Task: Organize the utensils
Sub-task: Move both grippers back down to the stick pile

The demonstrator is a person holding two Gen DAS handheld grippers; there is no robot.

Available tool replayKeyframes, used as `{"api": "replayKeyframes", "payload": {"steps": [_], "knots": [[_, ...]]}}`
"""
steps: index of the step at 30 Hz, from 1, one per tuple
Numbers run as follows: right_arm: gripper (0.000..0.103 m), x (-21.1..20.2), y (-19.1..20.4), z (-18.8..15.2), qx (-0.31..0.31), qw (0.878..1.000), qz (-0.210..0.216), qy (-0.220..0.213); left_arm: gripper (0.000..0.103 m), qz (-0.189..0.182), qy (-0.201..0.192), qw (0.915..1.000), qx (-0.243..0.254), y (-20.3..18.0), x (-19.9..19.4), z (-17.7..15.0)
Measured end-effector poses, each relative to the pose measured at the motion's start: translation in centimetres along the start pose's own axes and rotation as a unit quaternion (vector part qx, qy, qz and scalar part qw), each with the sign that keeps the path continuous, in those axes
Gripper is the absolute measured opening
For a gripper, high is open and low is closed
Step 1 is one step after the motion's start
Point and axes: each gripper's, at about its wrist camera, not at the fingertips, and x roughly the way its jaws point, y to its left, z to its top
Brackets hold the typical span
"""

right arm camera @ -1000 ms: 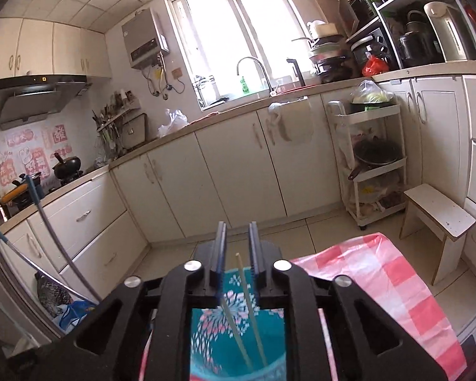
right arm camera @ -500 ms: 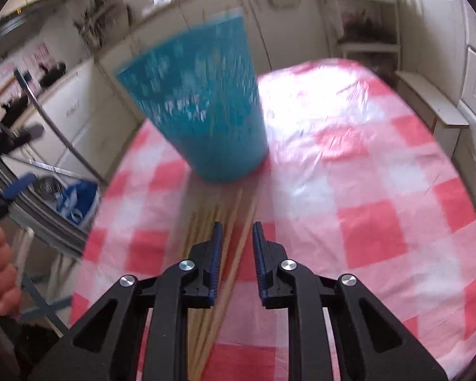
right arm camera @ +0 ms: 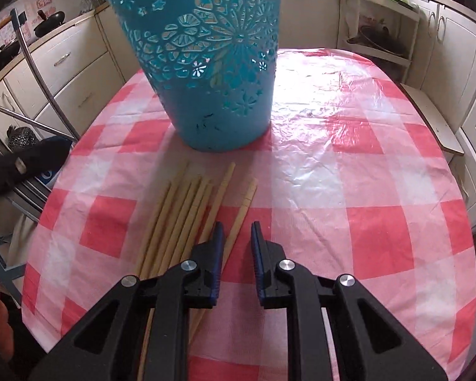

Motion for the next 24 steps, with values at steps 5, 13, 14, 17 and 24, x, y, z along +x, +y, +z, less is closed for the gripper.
{"api": "replayKeyframes", "payload": {"steps": [5,13,14,17,24], "knots": [[0.01,-0.2,-1.1,0.0,0.004,1.0,0.001,0.003,0.089,0.001,0.035,0.9986,0.04,-1.6,1.9,-1.6],[0.011,-0.5,-2.5,0.1,0.016,1.0,0.011,0.006,0.089,0.004,0.054,0.997,0.056,-2.8,3.5,-2.2],[0.011,-0.6,-2.6,0.1,0.016,1.0,0.012,0.006,0.089,0.007,0.054,0.9968,0.058,-3.0,3.6,-2.3],[0.011,-0.8,-2.9,0.1,0.015,1.0,0.015,0.008,0.089,0.009,0.059,0.9962,0.063,-3.4,4.2,-2.4],[0.011,-0.9,-3.1,0.2,0.016,1.0,0.019,0.01,0.089,0.021,0.074,0.9948,0.066,-3.5,5.3,-2.6]]}}
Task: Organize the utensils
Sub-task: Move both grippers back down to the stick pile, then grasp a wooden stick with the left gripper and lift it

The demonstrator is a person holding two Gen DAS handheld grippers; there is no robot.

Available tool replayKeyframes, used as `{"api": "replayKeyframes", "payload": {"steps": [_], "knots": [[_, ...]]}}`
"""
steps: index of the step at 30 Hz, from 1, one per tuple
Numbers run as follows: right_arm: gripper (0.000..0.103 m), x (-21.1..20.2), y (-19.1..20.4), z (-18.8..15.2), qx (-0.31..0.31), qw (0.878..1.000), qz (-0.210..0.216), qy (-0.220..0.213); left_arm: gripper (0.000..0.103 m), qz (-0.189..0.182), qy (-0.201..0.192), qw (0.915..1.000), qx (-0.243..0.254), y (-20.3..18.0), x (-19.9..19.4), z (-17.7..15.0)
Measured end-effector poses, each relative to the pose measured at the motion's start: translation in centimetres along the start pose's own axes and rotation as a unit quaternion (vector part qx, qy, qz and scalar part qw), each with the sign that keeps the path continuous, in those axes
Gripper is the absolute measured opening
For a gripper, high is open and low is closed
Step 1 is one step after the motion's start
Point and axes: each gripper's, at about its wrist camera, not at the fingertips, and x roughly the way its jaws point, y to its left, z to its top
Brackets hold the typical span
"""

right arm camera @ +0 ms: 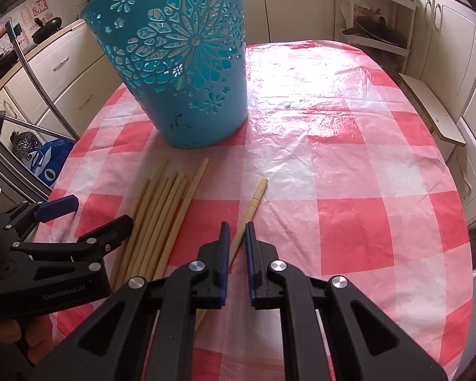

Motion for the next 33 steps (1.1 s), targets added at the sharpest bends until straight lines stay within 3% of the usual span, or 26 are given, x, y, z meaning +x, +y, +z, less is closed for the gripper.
{"api": "replayKeyframes", "payload": {"steps": [5,8,11,13,15,18,23,24,25,27,33], "knots": [[0.011,0.0,-0.1,0.0,0.002,1.0,0.0,0.0,0.089,0.006,-0.002,0.9999,0.011,-0.5,0.2,0.1],[0.011,0.0,-0.3,0.0,0.005,1.0,-0.001,0.001,0.082,0.001,-0.011,0.9997,0.021,-1.1,0.1,0.1],[0.011,0.0,-0.2,0.1,0.005,1.0,-0.002,0.002,0.063,-0.01,-0.019,0.9994,0.029,-1.6,-0.3,0.2],[0.011,0.1,0.0,0.1,-0.002,1.0,0.0,0.003,0.04,-0.015,-0.024,0.9992,0.028,-1.6,-0.5,0.3],[0.011,0.1,0.3,0.1,-0.01,1.0,0.005,0.005,0.027,-0.028,-0.026,0.9991,0.021,-1.4,-0.7,0.5],[0.011,0.1,0.5,0.2,-0.016,1.0,-0.003,0.003,0.025,-0.038,-0.021,0.9989,0.017,-0.9,-0.6,0.6],[0.015,0.3,0.5,0.4,-0.015,1.0,-0.008,0.008,0.03,-0.014,-0.02,0.9989,0.04,-1.3,-0.5,0.5],[0.015,0.3,0.6,0.4,-0.018,1.0,-0.006,0.008,0.025,-0.016,-0.02,0.9988,0.042,-1.3,-0.5,0.5],[0.015,0.4,0.8,0.4,-0.023,1.0,-0.003,0.009,0.011,-0.023,-0.021,0.9986,0.043,-1.4,-0.6,0.5],[0.01,0.4,1.0,0.4,-0.026,1.0,0.005,0.011,0.005,-0.037,-0.018,0.9983,0.042,-1.3,-0.6,0.6],[0.009,0.5,1.1,0.6,-0.025,1.0,0.001,0.015,0.005,-0.094,-0.001,0.9955,-0.001,0.7,-0.5,0.7]]}}
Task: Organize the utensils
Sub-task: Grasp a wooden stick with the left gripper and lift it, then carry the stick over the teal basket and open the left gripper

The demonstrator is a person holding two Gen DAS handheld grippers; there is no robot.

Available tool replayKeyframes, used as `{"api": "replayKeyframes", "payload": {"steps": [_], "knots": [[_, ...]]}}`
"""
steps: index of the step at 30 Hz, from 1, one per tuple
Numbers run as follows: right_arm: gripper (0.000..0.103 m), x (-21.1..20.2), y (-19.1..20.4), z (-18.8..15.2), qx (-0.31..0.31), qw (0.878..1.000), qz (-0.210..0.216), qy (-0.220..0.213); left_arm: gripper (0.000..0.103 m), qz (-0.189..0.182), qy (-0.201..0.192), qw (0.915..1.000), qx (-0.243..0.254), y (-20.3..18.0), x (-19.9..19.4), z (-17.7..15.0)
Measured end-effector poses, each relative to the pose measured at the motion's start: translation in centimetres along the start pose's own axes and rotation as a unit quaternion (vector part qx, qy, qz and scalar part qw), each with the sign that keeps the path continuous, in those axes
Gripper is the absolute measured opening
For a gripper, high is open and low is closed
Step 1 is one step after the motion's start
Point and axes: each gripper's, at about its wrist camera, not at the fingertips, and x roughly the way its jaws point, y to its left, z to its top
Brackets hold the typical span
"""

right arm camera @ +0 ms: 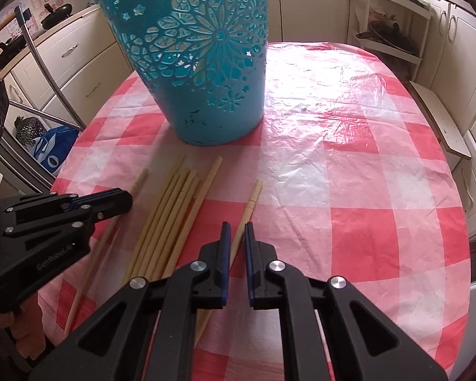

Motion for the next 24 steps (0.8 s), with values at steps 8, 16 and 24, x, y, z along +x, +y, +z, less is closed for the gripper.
{"api": "replayKeyframes", "payload": {"steps": [8,16,24], "knots": [[0.01,0.1,0.4,0.1,-0.013,1.0,-0.008,0.003,0.006,0.031,0.006,0.9988,0.038,-0.8,0.3,0.1],[0.009,0.0,-0.6,0.3,0.012,1.0,0.015,0.01,0.005,0.0,-0.072,0.9974,0.0,1.7,-6.0,2.5],[0.009,0.0,-0.5,0.4,0.014,1.0,0.018,0.012,0.005,-0.058,-0.255,0.9646,-0.033,2.7,-15.6,5.6]]}}
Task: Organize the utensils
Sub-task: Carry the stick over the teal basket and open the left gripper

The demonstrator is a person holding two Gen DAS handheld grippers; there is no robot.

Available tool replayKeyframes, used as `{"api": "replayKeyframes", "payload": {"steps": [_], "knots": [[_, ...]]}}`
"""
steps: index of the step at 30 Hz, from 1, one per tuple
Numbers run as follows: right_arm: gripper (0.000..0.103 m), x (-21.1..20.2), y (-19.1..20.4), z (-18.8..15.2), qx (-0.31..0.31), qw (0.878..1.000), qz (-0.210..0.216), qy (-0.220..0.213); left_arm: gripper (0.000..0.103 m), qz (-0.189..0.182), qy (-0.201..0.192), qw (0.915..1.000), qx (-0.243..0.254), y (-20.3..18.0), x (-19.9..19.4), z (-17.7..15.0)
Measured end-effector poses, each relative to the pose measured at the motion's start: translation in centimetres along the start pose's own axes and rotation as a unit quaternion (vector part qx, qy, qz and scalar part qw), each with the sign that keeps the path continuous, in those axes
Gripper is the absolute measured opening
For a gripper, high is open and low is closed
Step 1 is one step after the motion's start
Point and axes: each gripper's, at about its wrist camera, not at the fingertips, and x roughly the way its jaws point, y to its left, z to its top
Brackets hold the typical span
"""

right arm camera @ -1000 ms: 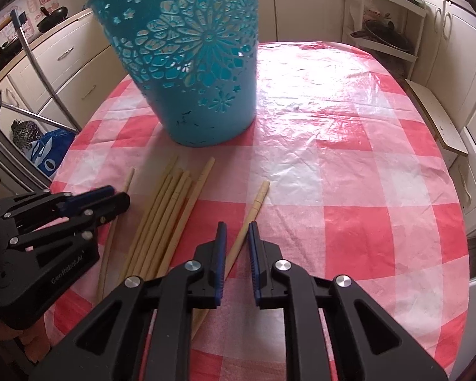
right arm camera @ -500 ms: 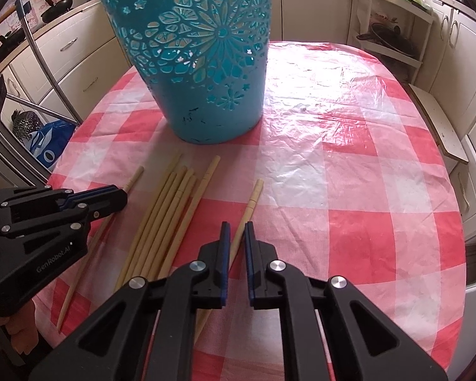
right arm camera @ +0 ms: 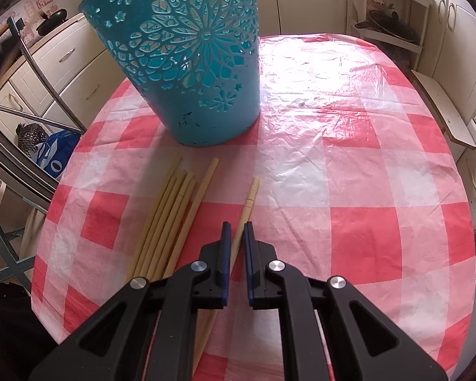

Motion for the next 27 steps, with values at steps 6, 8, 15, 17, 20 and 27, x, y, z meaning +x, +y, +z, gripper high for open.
{"api": "replayKeyframes", "payload": {"steps": [6,8,15,17,20,27], "knots": [[0.009,0.0,0.0,0.1,0.003,1.0,0.007,0.001,0.005,-0.014,-0.113,0.9933,-0.019,-2.2,-0.9,6.0],[0.009,0.0,0.0,0.2,0.005,1.0,0.009,0.001,0.005,-0.014,-0.144,0.9892,-0.023,-3.2,-0.1,8.0],[0.009,0.1,-0.3,0.2,0.01,1.0,0.016,0.001,0.005,0.011,-0.161,0.9865,-0.028,-5.3,6.7,10.5],[0.009,0.1,-0.3,0.2,0.011,1.0,0.019,0.001,0.005,0.023,-0.14,0.9896,-0.026,-5.5,8.9,9.9],[0.009,0.1,-0.4,0.2,0.011,1.0,0.022,0.002,0.005,0.043,-0.113,0.9925,-0.019,-5.2,10.8,8.2],[0.009,0.0,-0.8,0.2,0.016,0.999,0.028,0.006,0.023,0.067,-0.04,0.9969,-0.01,-4.3,11.9,5.1]]}}
